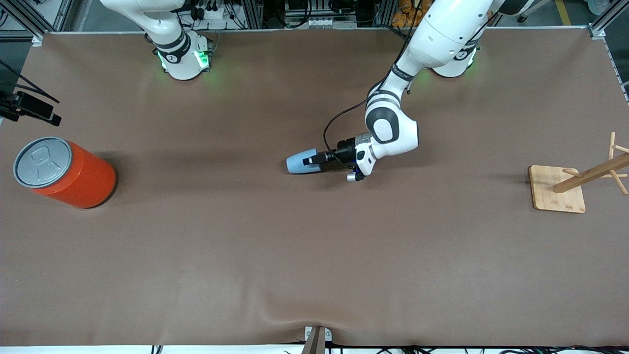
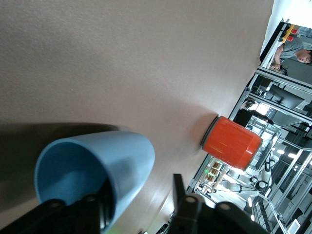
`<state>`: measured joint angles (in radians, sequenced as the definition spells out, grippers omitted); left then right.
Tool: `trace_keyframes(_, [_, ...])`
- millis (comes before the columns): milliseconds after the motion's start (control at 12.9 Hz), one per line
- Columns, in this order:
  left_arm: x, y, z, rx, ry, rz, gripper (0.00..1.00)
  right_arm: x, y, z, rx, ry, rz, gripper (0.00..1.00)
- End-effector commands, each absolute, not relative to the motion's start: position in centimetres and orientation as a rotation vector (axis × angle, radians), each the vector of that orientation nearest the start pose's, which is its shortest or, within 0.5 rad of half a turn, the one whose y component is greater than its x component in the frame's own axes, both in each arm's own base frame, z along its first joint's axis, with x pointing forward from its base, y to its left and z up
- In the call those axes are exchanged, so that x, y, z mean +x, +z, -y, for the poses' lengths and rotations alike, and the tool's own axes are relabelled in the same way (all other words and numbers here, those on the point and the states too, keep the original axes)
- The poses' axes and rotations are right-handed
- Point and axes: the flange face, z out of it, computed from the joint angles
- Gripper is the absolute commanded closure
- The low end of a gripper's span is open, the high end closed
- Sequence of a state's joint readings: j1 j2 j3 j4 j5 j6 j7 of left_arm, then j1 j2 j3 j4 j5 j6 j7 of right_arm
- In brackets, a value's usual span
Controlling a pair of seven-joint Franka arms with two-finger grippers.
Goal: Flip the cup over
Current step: 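Lift the blue cup off the table with the left gripper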
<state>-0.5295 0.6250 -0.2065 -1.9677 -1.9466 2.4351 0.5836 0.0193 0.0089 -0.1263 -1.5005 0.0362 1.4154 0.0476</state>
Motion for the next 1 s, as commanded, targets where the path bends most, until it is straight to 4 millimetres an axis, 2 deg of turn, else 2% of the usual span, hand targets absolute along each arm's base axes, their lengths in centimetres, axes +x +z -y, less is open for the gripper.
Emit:
trace_keyframes(0, [44.9, 14.4, 40.9, 1.967, -0.239, -0.509, 1.0, 54.3, 63.8, 5.5, -3.085, 0.143, -0.268, 0.0])
trace_keyframes(309, [46.5, 16.7, 41.6, 1.951, -0.236, -0.499, 1.0, 54.3, 63.8, 5.8, -3.084, 0.143, -0.278, 0.0])
trace_keyframes(386, [47.7, 17.8, 41.7, 1.969, -0.251, -0.484, 1.0, 54.3, 63.8, 5.9, -3.084, 0.143, -0.28, 0.0])
trace_keyframes(618, [52.0, 25.3, 42.2, 2.122, -0.292, -0.392, 1.0, 54.3, 63.8, 5.7, -3.084, 0.143, -0.275, 0.0])
trace_keyframes(695, [53.7, 27.5, 41.5, 2.181, -0.292, -0.377, 1.0, 54.3, 63.8, 5.7, -3.084, 0.143, -0.275, 0.0])
trace_keyframes(850, [55.4, 31.2, 40.1, 2.245, -0.33, -0.329, 1.0, 54.3, 63.9, 5.7, -3.084, 0.141, -0.275, 0.0])
trace_keyframes(927, [56.1, 33.0, 38.5, 2.265, -0.334, -0.321, 1.0, 54.3, 63.9, 5.7, -3.084, 0.141, -0.275, 0.0])
